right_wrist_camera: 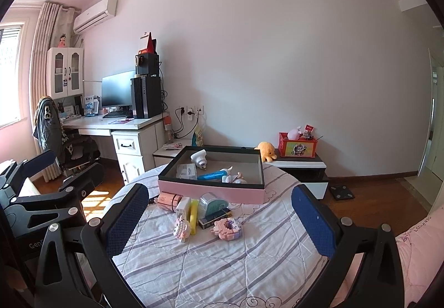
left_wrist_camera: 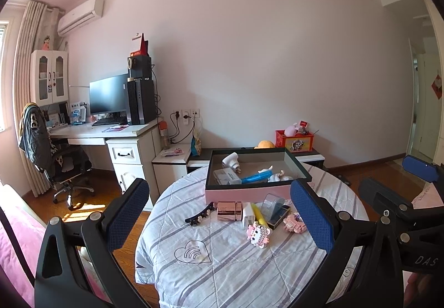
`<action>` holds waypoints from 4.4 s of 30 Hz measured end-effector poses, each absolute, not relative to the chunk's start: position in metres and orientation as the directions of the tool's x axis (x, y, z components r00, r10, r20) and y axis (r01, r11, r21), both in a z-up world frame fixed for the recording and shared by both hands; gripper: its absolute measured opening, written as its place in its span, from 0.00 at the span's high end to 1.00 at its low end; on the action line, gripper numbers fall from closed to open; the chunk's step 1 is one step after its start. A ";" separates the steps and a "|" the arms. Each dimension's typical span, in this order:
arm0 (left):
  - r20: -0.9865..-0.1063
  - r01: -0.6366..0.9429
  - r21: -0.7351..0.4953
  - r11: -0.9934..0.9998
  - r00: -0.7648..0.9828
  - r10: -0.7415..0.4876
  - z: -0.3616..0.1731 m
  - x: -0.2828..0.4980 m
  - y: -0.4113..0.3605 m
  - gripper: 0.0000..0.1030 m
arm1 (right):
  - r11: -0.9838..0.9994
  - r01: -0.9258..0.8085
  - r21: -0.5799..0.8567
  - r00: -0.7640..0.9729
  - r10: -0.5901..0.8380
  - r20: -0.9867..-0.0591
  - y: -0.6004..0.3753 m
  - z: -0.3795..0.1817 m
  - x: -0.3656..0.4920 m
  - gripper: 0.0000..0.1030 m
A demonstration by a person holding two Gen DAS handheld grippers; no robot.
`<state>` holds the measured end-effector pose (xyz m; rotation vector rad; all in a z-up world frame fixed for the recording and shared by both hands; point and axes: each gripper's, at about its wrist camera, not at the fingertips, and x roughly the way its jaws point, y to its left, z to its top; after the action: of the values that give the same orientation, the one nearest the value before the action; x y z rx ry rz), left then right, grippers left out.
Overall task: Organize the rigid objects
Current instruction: 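Grasp the white-pink block figure with the left gripper while the right grasps the pink block figure, then lift both block figures and carry them toward the pink box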
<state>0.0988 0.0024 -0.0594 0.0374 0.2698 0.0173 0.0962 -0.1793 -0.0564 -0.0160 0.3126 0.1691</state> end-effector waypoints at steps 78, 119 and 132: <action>-0.585 0.167 -0.019 0.986 0.798 -0.146 -0.177 0.217 -0.007 0.72 | 0.936 -0.327 0.134 0.755 0.344 -0.559 -0.167 -0.160 0.226 0.39; -0.205 0.074 0.033 0.997 0.977 -0.066 -0.039 0.074 -0.006 0.72 | 0.953 -0.300 -0.047 0.932 0.283 -0.226 -0.150 -0.034 0.091 0.39; -0.251 0.083 0.054 0.995 0.966 -0.067 -0.052 0.148 -0.019 0.72 | 0.957 -0.290 -0.024 0.918 0.271 -0.290 -0.153 -0.043 0.171 0.39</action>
<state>0.1484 -0.0195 -0.0522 0.0642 0.2515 -0.0755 0.1706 -0.1528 -0.0431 -0.0671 0.2891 0.2889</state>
